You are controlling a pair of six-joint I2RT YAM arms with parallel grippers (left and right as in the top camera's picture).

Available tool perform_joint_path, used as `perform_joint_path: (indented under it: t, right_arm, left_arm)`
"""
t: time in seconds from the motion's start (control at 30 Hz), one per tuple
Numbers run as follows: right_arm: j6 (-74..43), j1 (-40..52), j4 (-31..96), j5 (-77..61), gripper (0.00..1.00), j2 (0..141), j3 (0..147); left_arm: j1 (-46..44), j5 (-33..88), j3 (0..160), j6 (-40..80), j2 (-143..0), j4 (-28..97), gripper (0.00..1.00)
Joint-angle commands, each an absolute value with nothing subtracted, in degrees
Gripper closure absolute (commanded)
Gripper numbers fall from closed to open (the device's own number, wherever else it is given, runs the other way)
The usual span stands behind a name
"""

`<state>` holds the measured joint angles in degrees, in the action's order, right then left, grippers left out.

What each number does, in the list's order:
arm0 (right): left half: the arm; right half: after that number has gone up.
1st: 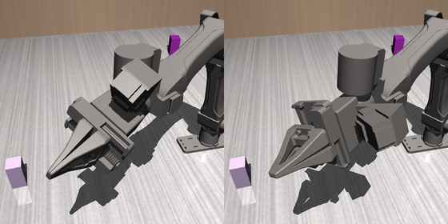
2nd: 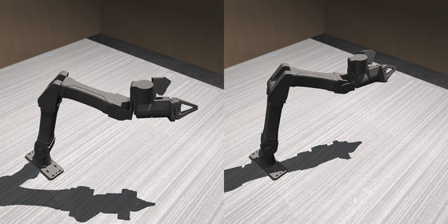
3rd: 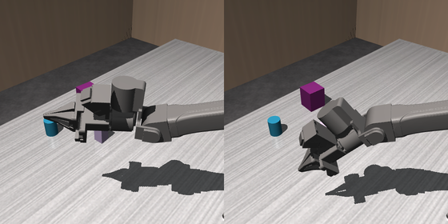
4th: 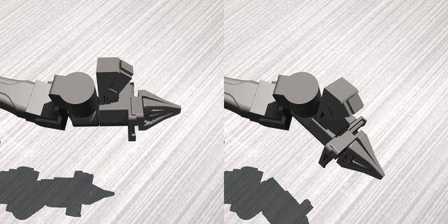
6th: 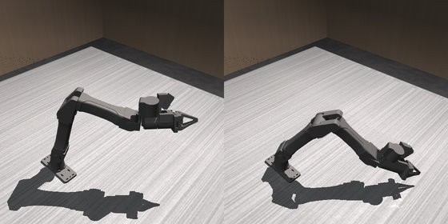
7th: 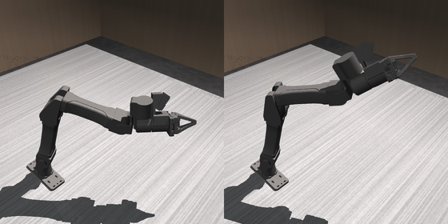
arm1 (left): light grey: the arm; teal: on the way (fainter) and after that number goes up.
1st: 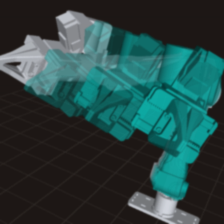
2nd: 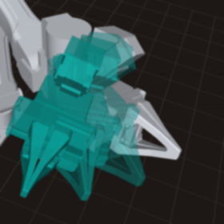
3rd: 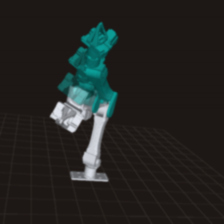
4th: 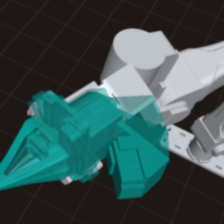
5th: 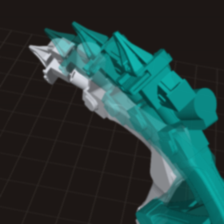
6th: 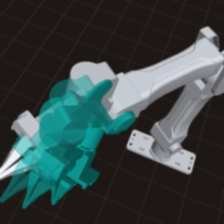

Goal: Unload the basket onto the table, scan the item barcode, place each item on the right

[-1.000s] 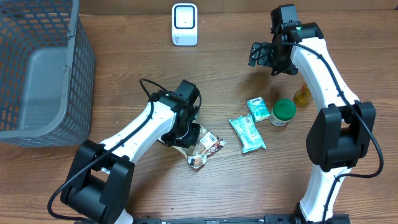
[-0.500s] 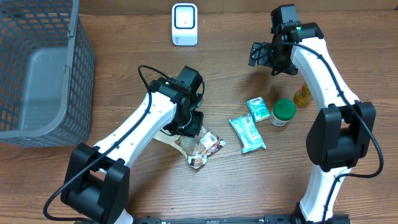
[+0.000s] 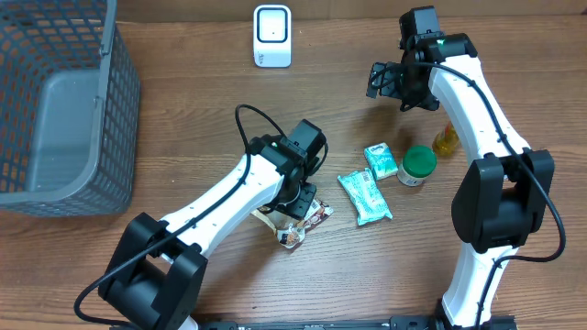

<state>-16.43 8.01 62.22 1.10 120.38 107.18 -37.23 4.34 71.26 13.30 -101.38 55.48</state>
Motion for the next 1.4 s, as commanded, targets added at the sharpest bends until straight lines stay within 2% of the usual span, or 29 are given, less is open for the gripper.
perform_joint_path:
  t: [0.0, 0.23, 0.37, 0.6, 0.63, 0.67, 0.73, 0.8, 0.87, 0.97, 1.0, 1.37]
  right_arm:
    - [-16.01, 8.16, 62.02, 1.87, 0.0, 118.83, 108.03]
    - [-16.01, 8.16, 62.02, 1.87, 0.0, 118.83, 108.03]
    - [-16.01, 8.16, 62.02, 1.87, 0.0, 118.83, 108.03]
    - [-16.01, 8.16, 62.02, 1.87, 0.0, 118.83, 108.03]
    - [-16.01, 8.16, 62.02, 1.87, 0.0, 118.83, 108.03]
    - [-16.01, 8.19, 62.02, 1.87, 0.0, 118.83, 108.03]
    - [-16.01, 8.16, 62.02, 1.87, 0.0, 118.83, 108.03]
    - [-16.01, 8.16, 62.02, 1.87, 0.0, 118.83, 108.03]
    - [-16.01, 8.19, 62.02, 1.87, 0.0, 118.83, 108.03]
    - [-16.01, 8.16, 62.02, 1.87, 0.0, 118.83, 108.03]
    - [-16.01, 8.16, 62.02, 1.87, 0.0, 118.83, 108.03]
    - [-16.01, 8.16, 62.02, 1.87, 0.0, 118.83, 108.03]
  left_arm:
    - [-37.36, 2.72, 68.97, 12.43, -101.95, 53.3, 0.58]
    - [-37.54, 2.68, 66.24, 12.43, -101.95, 49.78, 0.58]
    - [-37.54, 0.05, 65.67, 12.47, -101.95, 48.8, 0.66]
    - [-37.52, -6.35, 65.67, 15.9, -101.95, 47.83, 0.67]
    - [-37.47, -6.26, 65.76, 16.38, -101.95, 47.64, 0.69]
    - [-37.47, -5.21, 66.37, 16.51, -101.86, 48.14, 0.8]
    - [-37.47, -2.02, 68.64, 16.16, -101.65, 50.26, 0.85]
    - [-37.47, 1.19, 71.64, 13.91, -101.45, 51.96, 0.83]
    - [-37.54, 3.6, 74.78, 9.98, -101.45, 53.49, 0.75]
    - [-37.54, 4.12, 76.55, 4.64, -101.47, 54.41, 0.48]
    - [-37.54, 4.08, 76.53, 3.77, -101.58, 54.89, 0.45]
    - [-37.85, 4.56, 71.53, 4.27, -104.25, 56.27, 0.46]
